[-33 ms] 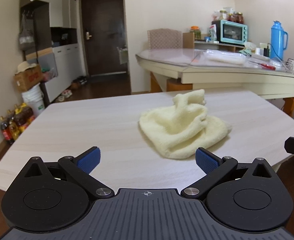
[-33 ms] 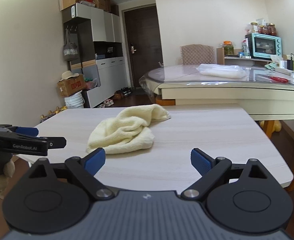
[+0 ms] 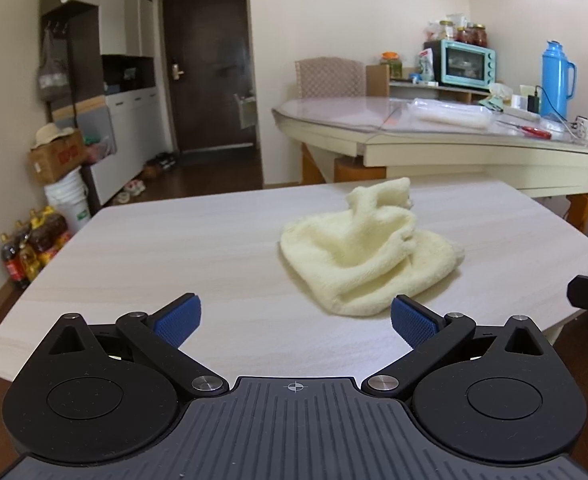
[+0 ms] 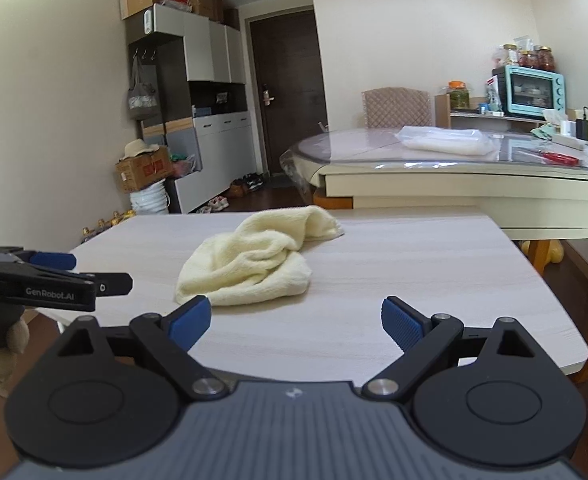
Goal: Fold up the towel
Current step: 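Move both grippers toward the crumpled pale yellow towel on the table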
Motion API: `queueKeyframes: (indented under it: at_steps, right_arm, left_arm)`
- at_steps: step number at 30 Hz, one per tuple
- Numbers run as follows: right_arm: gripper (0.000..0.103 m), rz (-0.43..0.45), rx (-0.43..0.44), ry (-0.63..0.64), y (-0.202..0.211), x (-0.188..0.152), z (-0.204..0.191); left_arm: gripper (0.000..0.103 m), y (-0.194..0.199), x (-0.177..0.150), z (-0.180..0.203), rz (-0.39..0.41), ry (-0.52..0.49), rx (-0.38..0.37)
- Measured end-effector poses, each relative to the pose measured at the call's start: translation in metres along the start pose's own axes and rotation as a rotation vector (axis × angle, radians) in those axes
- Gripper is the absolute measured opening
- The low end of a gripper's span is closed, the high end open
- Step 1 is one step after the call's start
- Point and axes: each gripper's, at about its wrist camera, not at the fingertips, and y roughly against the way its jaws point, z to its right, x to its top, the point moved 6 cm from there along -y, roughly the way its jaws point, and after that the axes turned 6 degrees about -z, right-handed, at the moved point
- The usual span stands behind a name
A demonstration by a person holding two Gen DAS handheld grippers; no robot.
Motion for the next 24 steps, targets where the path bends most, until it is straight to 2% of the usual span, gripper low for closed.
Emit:
queueKeyframes:
  at_steps: [8, 12, 24]
  right_arm:
    - [0.094, -0.023, 0.005, 0.0, 0.0, -0.001, -0.008]
    - [0.094, -0.018, 0.023, -0.021, -0.002, 0.001, -0.004]
    - [0.094, -0.025, 0.015, -0.007, -0.004, 0.004, -0.01]
  left_arm:
    - [0.103, 0.004, -0.012, -0.026, 0.006, 0.062, -0.013]
    - [0.103, -0.001, -0.007, -0.015, -0.028, 0.038, 0.024]
    - [0.103, -0.003, -0.008, -0.015, -0.035, 0.035, 0.03]
